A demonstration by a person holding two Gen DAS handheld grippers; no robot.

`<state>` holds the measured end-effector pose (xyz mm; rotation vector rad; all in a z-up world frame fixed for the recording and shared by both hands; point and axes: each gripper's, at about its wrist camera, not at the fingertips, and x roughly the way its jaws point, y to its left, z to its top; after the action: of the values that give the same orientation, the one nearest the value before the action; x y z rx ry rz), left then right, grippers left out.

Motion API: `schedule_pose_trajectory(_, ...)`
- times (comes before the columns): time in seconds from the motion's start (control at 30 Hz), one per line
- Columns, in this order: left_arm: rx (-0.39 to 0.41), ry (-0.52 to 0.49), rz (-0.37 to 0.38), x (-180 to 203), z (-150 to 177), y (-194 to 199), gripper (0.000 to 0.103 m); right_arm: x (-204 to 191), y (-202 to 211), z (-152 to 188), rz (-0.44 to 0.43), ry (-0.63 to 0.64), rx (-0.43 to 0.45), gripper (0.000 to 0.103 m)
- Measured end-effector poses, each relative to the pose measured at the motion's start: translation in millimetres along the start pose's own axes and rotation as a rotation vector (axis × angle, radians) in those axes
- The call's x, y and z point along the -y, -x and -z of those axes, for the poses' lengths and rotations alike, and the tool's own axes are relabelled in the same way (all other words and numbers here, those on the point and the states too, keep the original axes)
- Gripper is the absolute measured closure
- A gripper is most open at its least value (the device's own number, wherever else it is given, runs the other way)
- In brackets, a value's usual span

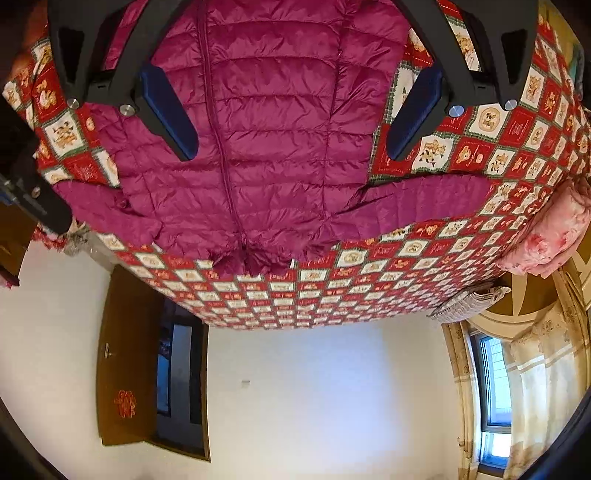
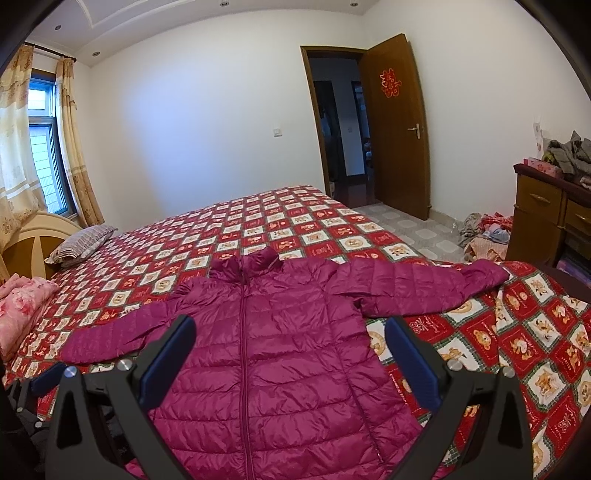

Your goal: Fold large clothes

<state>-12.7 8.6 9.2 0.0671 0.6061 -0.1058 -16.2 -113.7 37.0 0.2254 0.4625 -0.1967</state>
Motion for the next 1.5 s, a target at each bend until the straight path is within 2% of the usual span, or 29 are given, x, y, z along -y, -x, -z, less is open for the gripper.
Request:
schedule_pose_trajectory(0.13,0.046,0.023,0.018,-3,-4,14,0.001,2,8,-1,0.007,-0.001,0.024,0.000)
schedule_pose_trajectory(0.47,0.066,0.006,0.054,6,6,40,0.001,7,34,4,0.032,0.011,0.061,0.000)
schedule_pose_trajectory(0.6,0.093,0.003,0.084,10,12,57,0.001,11,48,4,0.041,0.005,0.087,0.000)
schedule_pose_trajectory(0.87,0.143,0.009,0.099,13,19,85,0.001,13,73,7,0.058,0.019,0.146,0.000)
schedule_pose_trajectory(1.17,0.192,0.031,0.086,10,24,104,0.001,13,88,10,0.060,0.028,0.180,0.000)
schedule_pose_trajectory(1.3,0.239,0.008,0.056,15,27,115,0.001,13,92,12,0.065,0.031,0.191,0.000)
schedule_pose_trajectory(1.5,0.261,0.004,0.051,14,26,121,0.001,13,92,12,0.064,0.034,0.191,0.000)
